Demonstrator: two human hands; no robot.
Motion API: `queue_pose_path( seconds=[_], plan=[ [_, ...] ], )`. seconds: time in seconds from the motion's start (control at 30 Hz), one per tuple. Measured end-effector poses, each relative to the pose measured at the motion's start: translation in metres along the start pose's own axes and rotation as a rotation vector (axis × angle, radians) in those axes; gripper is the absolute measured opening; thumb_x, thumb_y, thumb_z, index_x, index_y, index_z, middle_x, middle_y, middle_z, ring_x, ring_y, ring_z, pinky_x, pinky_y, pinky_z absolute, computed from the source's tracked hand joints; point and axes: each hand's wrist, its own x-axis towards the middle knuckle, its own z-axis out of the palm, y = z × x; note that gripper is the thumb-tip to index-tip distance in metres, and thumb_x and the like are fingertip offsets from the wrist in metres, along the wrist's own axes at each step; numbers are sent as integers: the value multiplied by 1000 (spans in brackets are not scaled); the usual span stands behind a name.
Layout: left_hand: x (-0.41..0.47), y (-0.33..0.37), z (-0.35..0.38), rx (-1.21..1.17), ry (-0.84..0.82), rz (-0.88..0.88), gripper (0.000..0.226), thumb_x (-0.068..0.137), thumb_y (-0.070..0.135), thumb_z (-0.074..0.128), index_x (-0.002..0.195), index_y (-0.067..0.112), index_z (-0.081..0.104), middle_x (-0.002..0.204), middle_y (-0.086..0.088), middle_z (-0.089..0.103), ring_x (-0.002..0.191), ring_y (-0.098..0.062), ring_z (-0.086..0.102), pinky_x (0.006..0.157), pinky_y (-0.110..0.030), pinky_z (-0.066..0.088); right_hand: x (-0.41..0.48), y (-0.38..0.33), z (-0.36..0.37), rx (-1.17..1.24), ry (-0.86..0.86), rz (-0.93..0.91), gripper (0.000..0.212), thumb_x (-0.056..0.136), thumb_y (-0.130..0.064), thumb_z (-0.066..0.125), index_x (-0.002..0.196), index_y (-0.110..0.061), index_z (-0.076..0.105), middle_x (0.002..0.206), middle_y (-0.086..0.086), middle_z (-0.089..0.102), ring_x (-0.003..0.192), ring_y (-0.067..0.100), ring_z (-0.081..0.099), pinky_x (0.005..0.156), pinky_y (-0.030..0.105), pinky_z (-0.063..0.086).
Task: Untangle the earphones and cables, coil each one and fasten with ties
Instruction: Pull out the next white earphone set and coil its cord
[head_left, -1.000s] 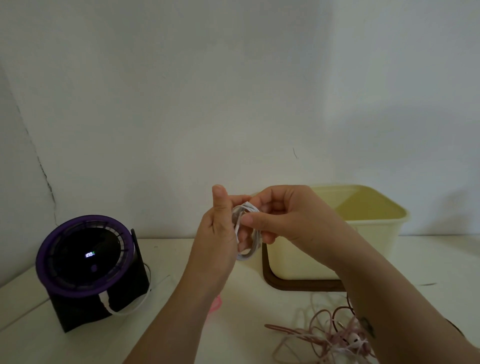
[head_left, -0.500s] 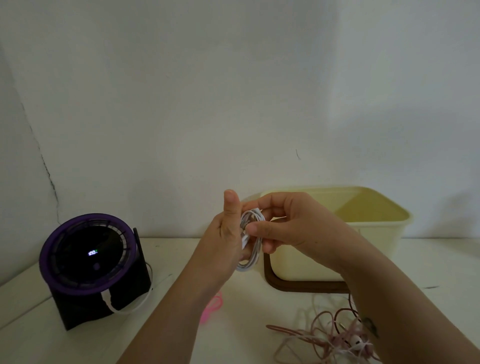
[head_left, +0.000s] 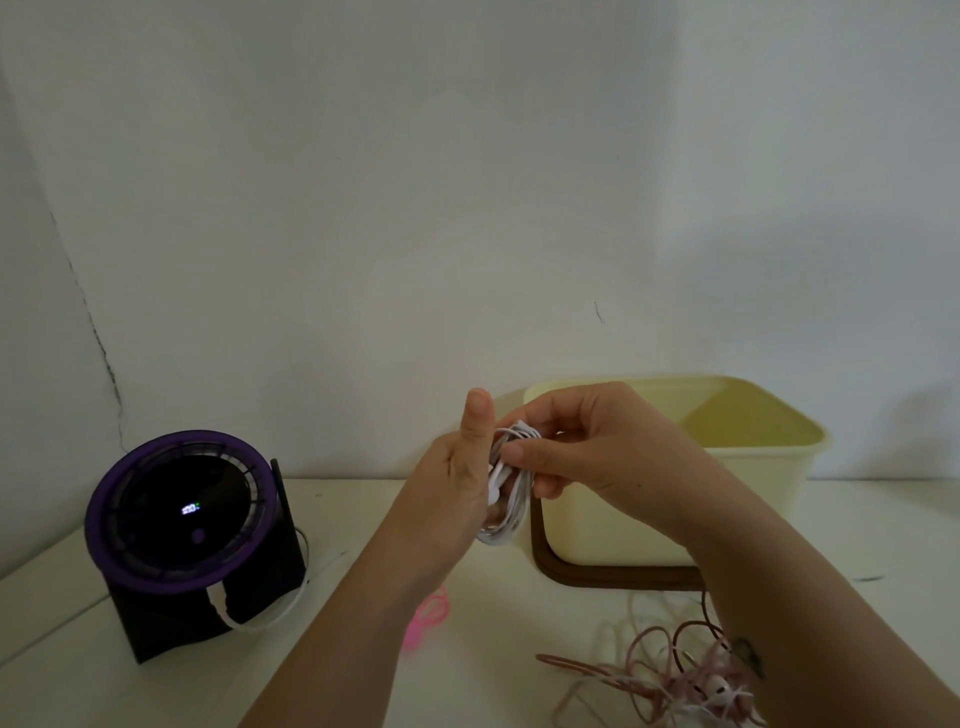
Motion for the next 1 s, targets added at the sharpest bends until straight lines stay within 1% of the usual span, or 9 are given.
queue_pose_path(
  seconds=[0.13,0.3,0.37,0.47,0.53,0.63,0.67,0.8,1.0],
  plan=[
    [5,-9,-4,-12,-28,29,77,74,71,16,61,2,49,47,4,37,44,-9,32,45,-19,27,-3,-2,-6,-86,-44,2,10,81,-8,71,88,-14,75,66,1,70,52,7,57,57,17,47],
    [8,-11,-6,-89,-45,31,69,76,69,21,60,7,47,48,2,37,42,-8,32,45,-13,30,-3,-4,-9,-155,-67,15,11,78,-10,74,89,-14,72,71,6,71,52,7,58,54,17,47],
    [9,-14,-7,-186,-48,1,68,76,70,23,57,12,53,49,0,39,45,-9,36,50,-16,34,-2,-2,-11,-159,-58,29,11,78,-14,75,88,-15,70,69,3,69,53,8,56,54,17,45],
    [10,-12,-3,-491,-49,-89,62,72,70,32,52,21,63,47,2,38,46,-9,39,51,-20,39,0,4,-11,-60,-38,54,10,81,-10,72,88,-15,66,72,7,63,59,11,52,56,22,43],
    [13,-11,0,-781,-13,-157,59,71,65,39,55,14,64,46,0,37,44,-10,41,49,-20,47,2,8,-6,97,-58,92,11,83,-7,68,87,-15,62,76,15,55,60,14,47,55,22,40],
    [20,-16,2,-1050,50,-248,71,67,64,45,87,-3,61,57,-7,39,52,-13,46,53,-26,54,3,9,1,264,-115,127,14,84,-3,64,90,-13,57,69,7,60,53,11,43,51,20,38],
    [21,-17,2,-1081,64,-261,72,67,64,45,91,-3,59,57,-7,38,51,-13,46,54,-26,54,4,9,0,270,-106,119,14,84,0,62,90,-12,57,65,3,61,51,10,44,50,20,39],
    [17,-19,1,-832,25,-169,56,68,63,44,73,8,51,50,0,38,54,-14,51,61,-28,55,5,7,-5,286,110,49,10,82,3,64,85,-6,62,62,3,57,51,12,55,52,20,49],
    [14,-16,-5,-716,-107,-49,29,77,29,55,96,8,61,65,3,62,72,-9,65,71,-26,56,5,5,-9,256,209,-5,8,80,1,67,80,-8,67,59,4,62,51,12,59,54,20,51]
  ],
)
